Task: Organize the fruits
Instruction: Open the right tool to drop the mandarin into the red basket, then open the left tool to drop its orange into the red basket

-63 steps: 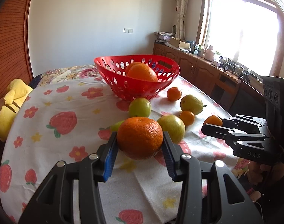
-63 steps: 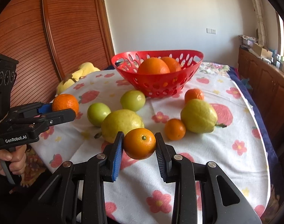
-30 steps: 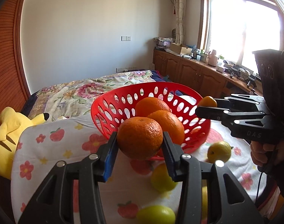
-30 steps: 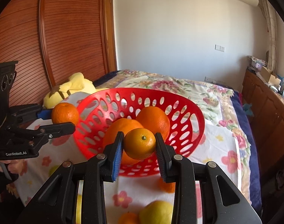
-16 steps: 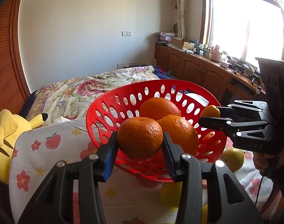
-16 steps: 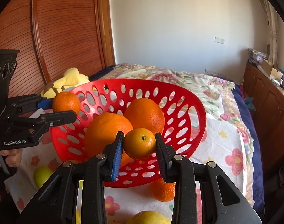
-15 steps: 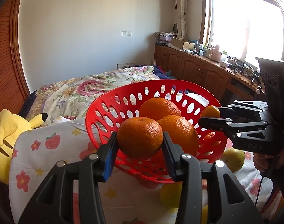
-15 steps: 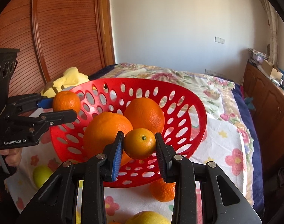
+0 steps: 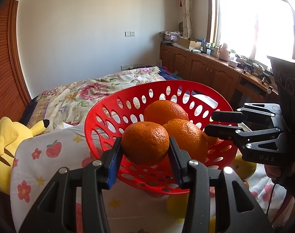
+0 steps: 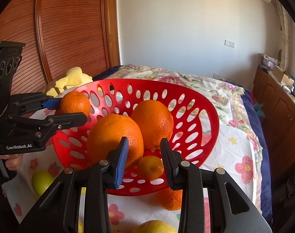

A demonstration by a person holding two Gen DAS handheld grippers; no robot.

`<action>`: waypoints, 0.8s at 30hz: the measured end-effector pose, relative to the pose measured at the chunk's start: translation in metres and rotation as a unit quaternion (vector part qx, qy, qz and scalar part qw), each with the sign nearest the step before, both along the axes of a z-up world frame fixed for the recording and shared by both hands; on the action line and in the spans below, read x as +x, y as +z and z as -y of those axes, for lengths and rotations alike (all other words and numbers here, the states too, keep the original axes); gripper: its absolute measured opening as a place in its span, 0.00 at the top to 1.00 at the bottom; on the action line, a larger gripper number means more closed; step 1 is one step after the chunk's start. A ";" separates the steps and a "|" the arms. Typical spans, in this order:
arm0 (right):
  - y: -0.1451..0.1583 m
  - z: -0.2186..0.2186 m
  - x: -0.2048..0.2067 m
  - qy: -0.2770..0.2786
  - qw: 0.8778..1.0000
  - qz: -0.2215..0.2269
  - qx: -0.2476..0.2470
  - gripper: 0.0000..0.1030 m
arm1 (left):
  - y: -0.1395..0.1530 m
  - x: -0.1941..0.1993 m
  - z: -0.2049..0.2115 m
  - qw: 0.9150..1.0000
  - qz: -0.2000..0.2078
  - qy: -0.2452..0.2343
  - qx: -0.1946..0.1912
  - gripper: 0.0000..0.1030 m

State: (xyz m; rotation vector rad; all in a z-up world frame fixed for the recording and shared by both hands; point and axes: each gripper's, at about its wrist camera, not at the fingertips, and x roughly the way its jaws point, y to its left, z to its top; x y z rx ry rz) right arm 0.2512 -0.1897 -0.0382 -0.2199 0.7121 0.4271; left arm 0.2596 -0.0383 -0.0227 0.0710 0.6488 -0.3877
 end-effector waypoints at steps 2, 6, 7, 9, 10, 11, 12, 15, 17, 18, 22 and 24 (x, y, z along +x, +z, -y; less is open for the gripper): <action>0.001 0.001 -0.001 -0.001 1.000 0.001 0.000 0.68 | 0.000 0.000 0.000 1.000 0.000 0.000 0.000 0.57; 0.002 0.004 -0.003 -0.005 1.000 0.003 0.006 0.68 | 0.000 0.001 0.001 1.000 -0.001 0.001 0.002 0.57; 0.003 0.006 -0.004 -0.007 1.000 0.003 0.008 0.68 | 0.000 0.002 0.001 1.000 -0.001 0.001 0.003 0.57; 0.005 0.008 -0.005 -0.009 1.000 0.005 0.011 0.68 | -0.002 0.004 0.002 1.000 -0.003 0.002 0.007 0.57; 0.006 0.009 -0.006 -0.010 1.000 0.006 0.012 0.68 | -0.002 0.005 0.002 1.000 -0.003 0.002 0.009 0.57; 0.007 0.010 -0.006 -0.011 1.000 0.007 0.013 0.68 | -0.003 0.005 0.003 1.000 -0.004 0.002 0.011 0.57; 0.007 0.010 -0.006 -0.012 1.000 0.007 0.014 0.68 | -0.004 0.006 0.003 1.000 -0.005 0.002 0.013 0.57; 0.008 0.012 -0.006 -0.014 1.000 0.008 0.015 0.68 | -0.005 0.004 0.005 1.000 -0.004 0.003 0.018 0.56; 0.008 0.013 -0.006 -0.015 1.000 0.008 0.016 0.68 | -0.005 0.004 0.005 1.000 -0.004 0.005 0.020 0.56; 0.007 0.013 -0.006 -0.015 1.000 0.007 0.016 0.68 | -0.005 0.004 0.005 1.000 -0.004 0.005 0.022 0.56; 0.008 0.014 -0.007 -0.016 1.000 0.008 0.017 0.68 | -0.004 0.003 0.006 1.000 -0.006 0.005 0.020 0.54; 0.007 0.014 -0.007 -0.017 1.000 0.008 0.017 0.67 | -0.003 0.002 0.006 1.000 -0.005 0.006 0.020 0.54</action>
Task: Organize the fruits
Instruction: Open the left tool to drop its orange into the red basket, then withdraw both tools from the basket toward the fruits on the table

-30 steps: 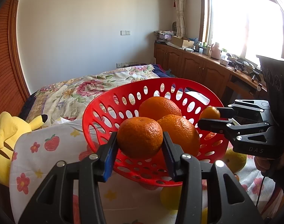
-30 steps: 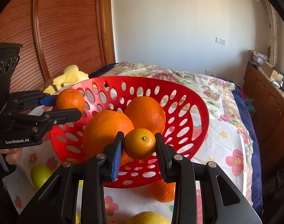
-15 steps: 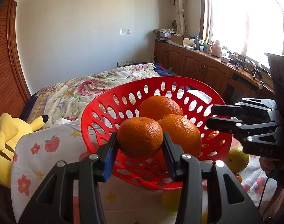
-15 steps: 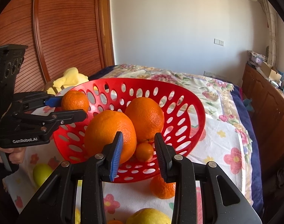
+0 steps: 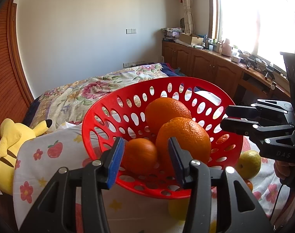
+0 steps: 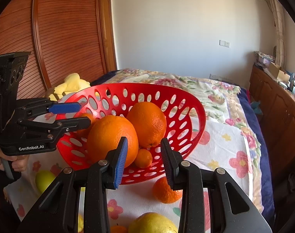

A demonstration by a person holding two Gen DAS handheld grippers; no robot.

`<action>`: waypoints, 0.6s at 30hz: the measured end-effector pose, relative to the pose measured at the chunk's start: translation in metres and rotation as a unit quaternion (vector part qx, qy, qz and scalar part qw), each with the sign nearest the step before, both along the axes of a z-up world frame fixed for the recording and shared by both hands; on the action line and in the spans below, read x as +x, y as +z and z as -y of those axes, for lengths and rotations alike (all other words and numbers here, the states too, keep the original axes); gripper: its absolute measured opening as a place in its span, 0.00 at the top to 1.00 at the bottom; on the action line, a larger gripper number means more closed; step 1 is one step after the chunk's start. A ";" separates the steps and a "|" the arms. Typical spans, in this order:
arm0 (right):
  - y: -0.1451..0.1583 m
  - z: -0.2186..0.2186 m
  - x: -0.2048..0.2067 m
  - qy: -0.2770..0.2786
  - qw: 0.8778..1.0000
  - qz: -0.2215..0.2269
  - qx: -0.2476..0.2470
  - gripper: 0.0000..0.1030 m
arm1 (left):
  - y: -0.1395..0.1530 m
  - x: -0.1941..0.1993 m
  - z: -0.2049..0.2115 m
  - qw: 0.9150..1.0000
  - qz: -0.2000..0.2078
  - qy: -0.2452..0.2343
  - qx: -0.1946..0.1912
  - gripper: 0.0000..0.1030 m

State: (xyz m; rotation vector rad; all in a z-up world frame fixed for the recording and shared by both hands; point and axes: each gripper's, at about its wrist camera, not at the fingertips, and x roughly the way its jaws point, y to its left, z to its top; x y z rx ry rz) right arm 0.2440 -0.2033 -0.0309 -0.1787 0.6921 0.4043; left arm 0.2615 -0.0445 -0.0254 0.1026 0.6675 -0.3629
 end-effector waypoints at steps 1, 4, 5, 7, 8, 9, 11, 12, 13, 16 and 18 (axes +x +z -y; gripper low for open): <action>0.000 0.001 -0.001 -0.001 1.000 -0.001 0.000 0.67 | 0.001 -0.001 -0.001 1.000 0.001 0.000 -0.003 0.54; 0.002 0.001 -0.003 -0.002 1.000 0.000 -0.002 0.67 | 0.004 -0.007 -0.001 1.000 0.005 -0.002 -0.005 0.54; 0.003 0.001 -0.004 -0.003 1.000 0.000 -0.001 0.67 | 0.005 -0.009 -0.001 1.000 0.005 -0.002 -0.006 0.54; 0.005 0.002 -0.008 -0.005 1.000 0.002 0.000 0.67 | 0.007 -0.012 -0.002 1.000 0.007 -0.001 -0.009 0.54; 0.006 0.003 -0.009 -0.007 1.000 0.003 0.001 0.66 | 0.008 -0.015 -0.003 1.000 0.008 0.000 -0.010 0.54; 0.007 0.003 -0.011 -0.008 1.000 0.004 0.002 0.66 | 0.010 -0.018 -0.004 1.000 0.009 0.000 -0.012 0.54; 0.010 0.003 -0.017 -0.011 1.000 0.006 0.004 0.66 | 0.013 -0.025 -0.005 1.000 0.012 0.000 -0.012 0.54; 0.011 0.003 -0.020 -0.012 1.000 0.007 0.005 0.66 | 0.015 -0.028 -0.005 1.000 0.013 -0.001 -0.013 0.54; 0.012 0.003 -0.023 -0.013 1.000 0.007 0.006 0.66 | 0.017 -0.032 -0.007 1.000 0.015 -0.001 -0.013 0.54; 0.014 0.002 -0.034 -0.016 1.000 0.010 0.008 0.66 | 0.021 -0.044 -0.010 1.000 0.020 -0.001 -0.014 0.54; 0.016 0.002 -0.043 -0.020 1.000 0.011 0.009 0.66 | 0.024 -0.052 -0.011 1.000 0.023 -0.001 -0.017 0.54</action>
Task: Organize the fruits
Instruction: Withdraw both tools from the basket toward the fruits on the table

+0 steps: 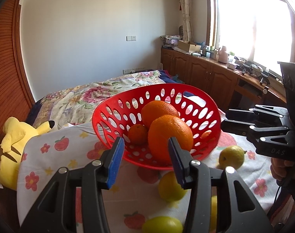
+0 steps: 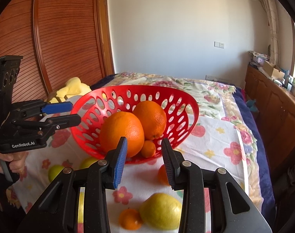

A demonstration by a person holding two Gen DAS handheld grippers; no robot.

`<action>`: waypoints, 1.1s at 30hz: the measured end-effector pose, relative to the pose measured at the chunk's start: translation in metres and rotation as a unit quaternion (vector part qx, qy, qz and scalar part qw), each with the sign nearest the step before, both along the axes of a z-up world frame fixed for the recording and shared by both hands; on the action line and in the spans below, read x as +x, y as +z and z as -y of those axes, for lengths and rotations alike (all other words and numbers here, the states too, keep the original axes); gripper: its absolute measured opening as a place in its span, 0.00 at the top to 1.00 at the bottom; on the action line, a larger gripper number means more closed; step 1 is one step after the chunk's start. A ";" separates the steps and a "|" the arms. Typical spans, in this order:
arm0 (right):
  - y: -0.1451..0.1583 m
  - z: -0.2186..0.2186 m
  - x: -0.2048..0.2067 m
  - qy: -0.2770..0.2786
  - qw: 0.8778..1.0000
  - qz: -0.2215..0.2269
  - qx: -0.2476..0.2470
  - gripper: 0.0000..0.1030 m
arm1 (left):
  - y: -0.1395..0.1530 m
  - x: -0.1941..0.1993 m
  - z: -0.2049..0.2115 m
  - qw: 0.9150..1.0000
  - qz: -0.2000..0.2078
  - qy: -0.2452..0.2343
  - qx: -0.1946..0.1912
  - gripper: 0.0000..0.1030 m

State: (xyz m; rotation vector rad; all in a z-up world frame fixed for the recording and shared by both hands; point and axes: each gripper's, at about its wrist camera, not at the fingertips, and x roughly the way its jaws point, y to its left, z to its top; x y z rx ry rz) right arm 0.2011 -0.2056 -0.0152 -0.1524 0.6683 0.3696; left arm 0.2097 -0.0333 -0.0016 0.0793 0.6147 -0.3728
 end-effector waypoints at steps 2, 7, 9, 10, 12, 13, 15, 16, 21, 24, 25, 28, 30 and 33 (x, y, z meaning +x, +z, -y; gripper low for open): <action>0.001 0.001 -0.007 -0.004 1.000 0.001 0.001 0.65 | 0.002 -0.007 -0.002 1.000 0.002 -0.001 -0.002 0.54; -0.001 0.002 -0.028 -0.013 1.000 0.000 0.003 0.65 | 0.001 -0.026 -0.006 1.000 0.004 -0.002 -0.002 0.54; -0.002 0.002 -0.036 -0.017 1.000 -0.001 0.003 0.65 | 0.001 -0.034 -0.008 1.000 0.005 -0.001 -0.004 0.54; -0.002 0.002 -0.040 -0.017 1.000 -0.002 0.003 0.64 | 0.001 -0.036 -0.008 1.000 0.005 -0.001 -0.004 0.54; -0.003 0.001 -0.047 -0.020 1.000 -0.003 0.004 0.64 | -0.001 -0.043 -0.009 1.000 0.005 -0.002 -0.003 0.54; -0.004 0.000 -0.050 -0.021 1.000 -0.004 0.005 0.64 | -0.002 -0.047 -0.010 1.000 0.004 -0.003 -0.003 0.54; -0.006 -0.002 -0.056 -0.023 1.000 -0.006 0.008 0.63 | -0.004 -0.053 -0.011 1.000 0.003 -0.003 -0.002 0.54; -0.007 -0.002 -0.059 -0.024 1.000 -0.006 0.008 0.63 | -0.006 -0.056 -0.011 1.000 0.002 -0.002 -0.002 0.54; -0.013 -0.010 -0.070 -0.026 0.999 -0.012 0.013 0.60 | -0.013 -0.067 -0.017 1.000 -0.002 0.000 -0.001 0.54; -0.017 -0.016 -0.075 -0.026 0.999 -0.016 0.018 0.58 | -0.019 -0.071 -0.021 1.000 -0.005 0.004 0.003 0.53; -0.018 -0.017 -0.075 -0.025 0.999 -0.018 0.020 0.55 | -0.021 -0.072 -0.022 1.000 -0.005 0.006 0.005 0.51; -0.023 -0.024 -0.076 -0.021 0.999 -0.021 0.022 0.51 | -0.033 -0.075 -0.028 1.000 -0.011 0.014 0.002 0.49; -0.027 -0.031 -0.077 -0.016 0.999 -0.025 0.024 0.51 | -0.041 -0.076 -0.030 1.000 -0.020 0.017 -0.004 0.49; -0.036 -0.039 -0.077 -0.009 0.999 -0.032 0.023 0.49 | -0.053 -0.077 -0.033 0.999 -0.030 0.023 -0.005 0.49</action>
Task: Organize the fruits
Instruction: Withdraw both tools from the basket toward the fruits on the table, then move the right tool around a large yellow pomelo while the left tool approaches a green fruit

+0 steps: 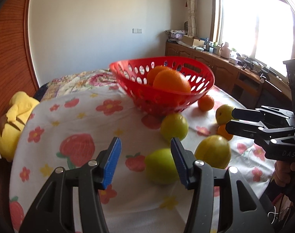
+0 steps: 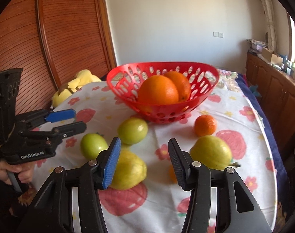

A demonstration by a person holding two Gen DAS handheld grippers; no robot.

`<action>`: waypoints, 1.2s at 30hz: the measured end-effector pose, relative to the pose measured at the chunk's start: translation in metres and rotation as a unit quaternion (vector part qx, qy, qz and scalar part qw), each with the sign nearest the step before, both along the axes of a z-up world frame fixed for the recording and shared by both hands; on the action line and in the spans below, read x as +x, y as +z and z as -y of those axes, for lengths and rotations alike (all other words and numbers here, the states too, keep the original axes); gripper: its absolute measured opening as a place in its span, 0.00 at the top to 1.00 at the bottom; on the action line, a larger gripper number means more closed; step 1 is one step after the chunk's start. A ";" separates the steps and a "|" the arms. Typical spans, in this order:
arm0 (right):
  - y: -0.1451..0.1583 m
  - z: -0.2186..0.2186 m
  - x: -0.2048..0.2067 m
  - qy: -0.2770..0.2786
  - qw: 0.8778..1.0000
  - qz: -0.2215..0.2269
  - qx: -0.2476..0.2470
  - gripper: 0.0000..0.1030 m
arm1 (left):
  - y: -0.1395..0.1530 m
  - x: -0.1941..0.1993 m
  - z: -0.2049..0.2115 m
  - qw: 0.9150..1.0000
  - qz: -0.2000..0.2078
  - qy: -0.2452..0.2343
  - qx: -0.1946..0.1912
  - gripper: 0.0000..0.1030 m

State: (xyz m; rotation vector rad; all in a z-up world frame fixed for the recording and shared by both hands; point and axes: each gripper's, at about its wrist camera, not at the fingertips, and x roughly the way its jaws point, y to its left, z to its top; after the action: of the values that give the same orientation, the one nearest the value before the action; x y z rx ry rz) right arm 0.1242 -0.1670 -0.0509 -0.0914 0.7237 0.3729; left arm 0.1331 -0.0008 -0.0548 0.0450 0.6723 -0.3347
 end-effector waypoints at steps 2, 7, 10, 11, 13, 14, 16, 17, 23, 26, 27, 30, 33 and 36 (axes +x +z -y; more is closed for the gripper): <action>-0.005 -0.004 0.000 0.004 1.000 -0.006 -0.001 0.49 | -0.005 -0.002 -0.001 1.000 -0.001 0.002 -0.001 0.49; -0.015 -0.010 -0.001 0.011 1.000 -0.016 0.005 0.43 | -0.015 -0.006 -0.004 1.000 -0.001 0.007 -0.016 0.47; -0.020 -0.013 -0.002 0.015 1.000 -0.018 0.011 0.38 | -0.017 -0.008 -0.006 1.000 0.006 0.008 -0.026 0.47; -0.021 -0.014 -0.003 0.016 1.000 -0.020 0.012 0.37 | -0.017 -0.009 -0.007 1.000 0.007 0.008 -0.028 0.47; -0.023 -0.016 -0.004 0.018 0.999 -0.022 0.015 0.34 | -0.018 -0.009 -0.007 1.000 0.009 0.010 -0.028 0.46; -0.024 -0.017 -0.004 0.018 0.999 -0.024 0.016 0.33 | -0.017 -0.010 -0.007 1.000 0.009 0.010 -0.027 0.46; -0.026 -0.019 -0.004 0.020 0.999 -0.029 0.019 0.32 | -0.017 -0.010 -0.007 1.000 0.008 0.009 -0.027 0.46; -0.027 -0.020 -0.004 0.020 0.999 -0.031 0.020 0.31 | -0.018 -0.011 -0.007 1.000 0.007 0.008 -0.026 0.46; -0.035 -0.029 -0.004 0.025 0.999 -0.039 0.020 0.29 | -0.017 -0.015 -0.007 1.000 0.007 0.005 -0.024 0.46; -0.039 -0.032 -0.003 0.026 0.999 -0.045 0.014 0.29 | -0.017 -0.015 -0.008 1.000 0.006 0.007 -0.026 0.46; -0.041 -0.032 -0.003 0.026 0.999 -0.046 0.014 0.29 | -0.018 -0.016 -0.009 1.000 0.005 0.007 -0.026 0.46; -0.043 -0.033 -0.002 0.027 0.998 -0.049 0.016 0.28 | -0.019 -0.017 -0.010 1.000 0.002 0.009 -0.024 0.46; -0.046 -0.035 -0.003 0.027 0.998 -0.055 0.012 0.28 | -0.019 -0.019 -0.009 1.000 0.001 0.008 -0.024 0.46; -0.047 -0.036 -0.003 0.027 0.998 -0.057 0.010 0.28 | -0.018 -0.021 -0.008 1.000 0.002 0.005 -0.021 0.46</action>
State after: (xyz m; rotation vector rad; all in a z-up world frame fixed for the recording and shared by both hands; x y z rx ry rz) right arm 0.1209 -0.1315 -0.0974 -0.0722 0.8305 0.4395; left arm 0.1117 0.0074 -0.0729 0.0026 0.6616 -0.3392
